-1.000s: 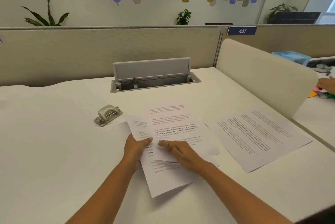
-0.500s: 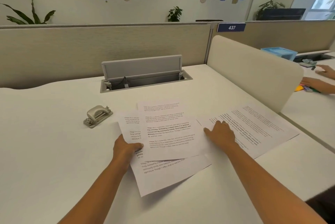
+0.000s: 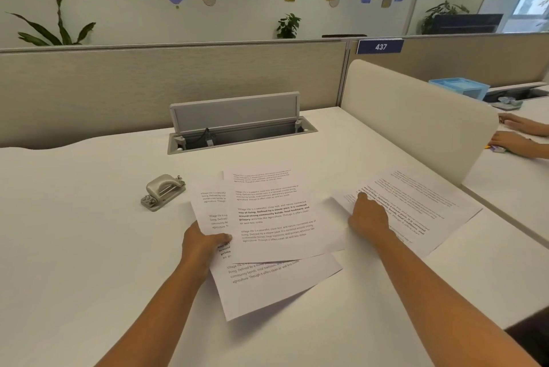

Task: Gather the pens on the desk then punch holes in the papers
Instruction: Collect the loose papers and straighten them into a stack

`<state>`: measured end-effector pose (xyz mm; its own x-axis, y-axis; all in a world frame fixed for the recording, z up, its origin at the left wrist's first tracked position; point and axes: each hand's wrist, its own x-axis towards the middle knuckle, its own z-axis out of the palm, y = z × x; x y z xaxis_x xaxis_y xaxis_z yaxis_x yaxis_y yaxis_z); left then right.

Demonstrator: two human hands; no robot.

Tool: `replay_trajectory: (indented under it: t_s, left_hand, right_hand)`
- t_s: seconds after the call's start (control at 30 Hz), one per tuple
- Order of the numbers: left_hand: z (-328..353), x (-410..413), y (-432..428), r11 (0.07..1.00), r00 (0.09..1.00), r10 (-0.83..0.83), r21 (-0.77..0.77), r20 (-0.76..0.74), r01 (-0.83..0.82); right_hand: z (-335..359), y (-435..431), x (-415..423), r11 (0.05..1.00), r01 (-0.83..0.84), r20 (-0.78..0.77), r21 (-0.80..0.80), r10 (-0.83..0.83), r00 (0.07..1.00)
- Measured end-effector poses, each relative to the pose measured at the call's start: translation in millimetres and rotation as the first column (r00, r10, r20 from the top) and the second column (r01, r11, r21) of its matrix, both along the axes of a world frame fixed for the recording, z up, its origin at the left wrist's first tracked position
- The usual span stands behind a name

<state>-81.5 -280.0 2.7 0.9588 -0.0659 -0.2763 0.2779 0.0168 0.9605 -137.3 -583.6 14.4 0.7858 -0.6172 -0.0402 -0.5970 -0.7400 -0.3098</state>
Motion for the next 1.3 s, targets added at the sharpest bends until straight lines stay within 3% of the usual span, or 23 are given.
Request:
replay_trajectory:
  t_s: [0.23, 0.33, 0.43, 0.6, 0.77, 0.9, 1.0, 1.07, 1.13, 1.3]
  left_hand:
    - [2.4, -0.1, 5.0, 1.000, 1.000, -0.010, -0.022, -0.008, 0.010]
    - [4.9, -0.3, 8.0, 1.000, 1.000, -0.022, -0.020, -0.018, 0.021]
    - [6.5, -0.7, 10.0, 0.999, 0.999, -0.034, -0.017, -0.030, 0.033]
    - [8.3, 0.3, 10.0, 0.999, 0.998, -0.051, 0.002, -0.034, 0.051]
    - [7.3, 0.7, 12.4, 0.999, 0.997, -0.051, -0.003, -0.063, 0.051]
    - [7.0, 1.2, 14.6, 0.996, 0.992, -0.083, -0.019, -0.091, 0.081]
    - [7.1, 2.6, 14.8, 0.997, 0.992, -0.078, -0.022, -0.098, 0.077]
    - [7.2, 4.5, 14.1, 0.998, 0.994, -0.052, -0.046, -0.097, 0.047]
    - [7.6, 7.8, 13.4, 0.997, 0.994, -0.012, -0.072, -0.111, 0.004]
    - [8.2, 18.0, 12.6, 0.997, 0.989, 0.040, -0.053, -0.142, -0.048]
  right_hand:
    - [0.7, 11.7, 5.5, 0.997, -0.082, 0.157, 0.000, 0.081, 0.984]
    - [0.7, 29.4, 7.4, 0.971, -0.236, 0.266, 0.039, 0.218, 0.939]
    - [1.6, 51.7, 7.8, 0.906, -0.423, 0.303, -0.020, 0.409, 0.861]
    - [1.3, 90.7, 4.3, 0.772, -0.632, 0.218, -0.067, 0.630, 0.746]
    - [-4.4, 106.6, 1.9, 0.623, -0.780, 0.014, 0.049, 0.781, 0.625]
    - [7.1, 96.3, 0.7, 0.647, -0.660, 0.253, 0.382, 0.614, 0.748]
    - [10.4, 73.4, 10.6, 0.812, -0.474, 0.389, 0.340, 0.338, 0.857]
    - [7.4, 54.9, 15.9, 0.910, -0.282, 0.377, 0.305, 0.157, 0.913]
    - [1.2, 38.8, 18.2, 0.943, -0.130, 0.288, 0.305, 0.039, 0.957]
    - [-9.9, 32.3, 22.7, 0.960, -0.072, 0.169, 0.272, 0.026, 0.985]
